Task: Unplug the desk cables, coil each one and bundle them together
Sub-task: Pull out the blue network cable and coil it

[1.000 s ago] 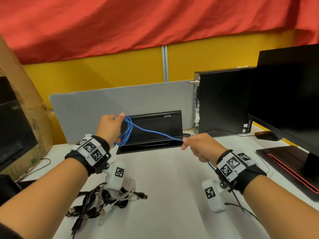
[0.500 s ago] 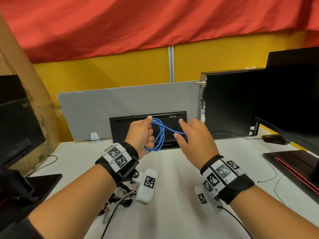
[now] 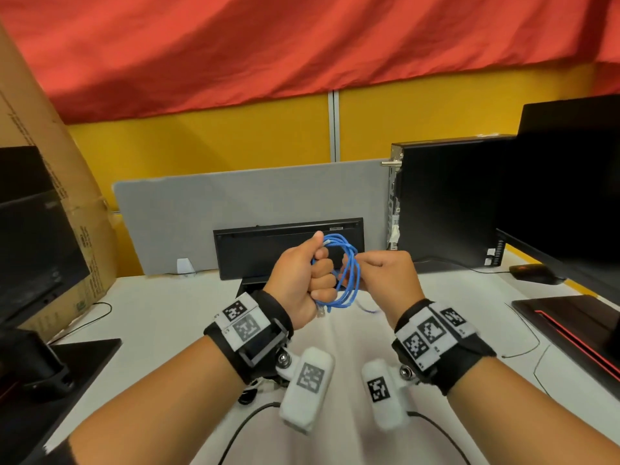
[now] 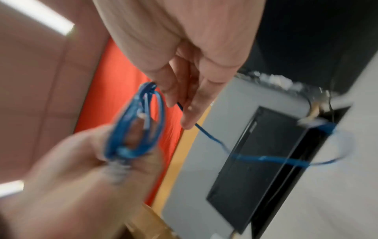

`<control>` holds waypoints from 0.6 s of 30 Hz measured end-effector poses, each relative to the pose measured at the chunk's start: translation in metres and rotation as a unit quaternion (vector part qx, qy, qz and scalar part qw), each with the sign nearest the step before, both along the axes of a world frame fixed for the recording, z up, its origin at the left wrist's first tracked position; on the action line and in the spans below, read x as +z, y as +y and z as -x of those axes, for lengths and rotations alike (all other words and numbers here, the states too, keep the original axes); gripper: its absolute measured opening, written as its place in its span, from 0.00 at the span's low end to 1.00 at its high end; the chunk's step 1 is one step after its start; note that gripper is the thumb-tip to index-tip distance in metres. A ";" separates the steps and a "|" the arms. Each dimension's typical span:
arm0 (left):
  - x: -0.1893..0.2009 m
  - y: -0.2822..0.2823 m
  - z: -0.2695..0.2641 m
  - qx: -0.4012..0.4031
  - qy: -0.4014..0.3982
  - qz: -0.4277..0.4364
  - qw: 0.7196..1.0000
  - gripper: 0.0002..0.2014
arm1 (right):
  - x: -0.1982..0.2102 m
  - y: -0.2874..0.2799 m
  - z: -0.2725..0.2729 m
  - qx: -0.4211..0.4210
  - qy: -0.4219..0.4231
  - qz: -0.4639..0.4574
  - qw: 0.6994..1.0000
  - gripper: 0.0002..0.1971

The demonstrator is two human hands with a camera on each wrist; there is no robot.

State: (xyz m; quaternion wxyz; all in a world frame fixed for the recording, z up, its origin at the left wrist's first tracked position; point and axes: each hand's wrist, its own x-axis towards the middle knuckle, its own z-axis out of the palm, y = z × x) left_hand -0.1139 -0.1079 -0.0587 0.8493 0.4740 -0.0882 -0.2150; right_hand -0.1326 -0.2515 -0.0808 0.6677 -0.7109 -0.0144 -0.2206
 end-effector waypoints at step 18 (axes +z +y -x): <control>-0.005 -0.002 -0.013 0.123 -0.226 -0.137 0.957 0.20 | 0.028 0.021 0.038 0.174 0.127 -0.173 0.961 0.14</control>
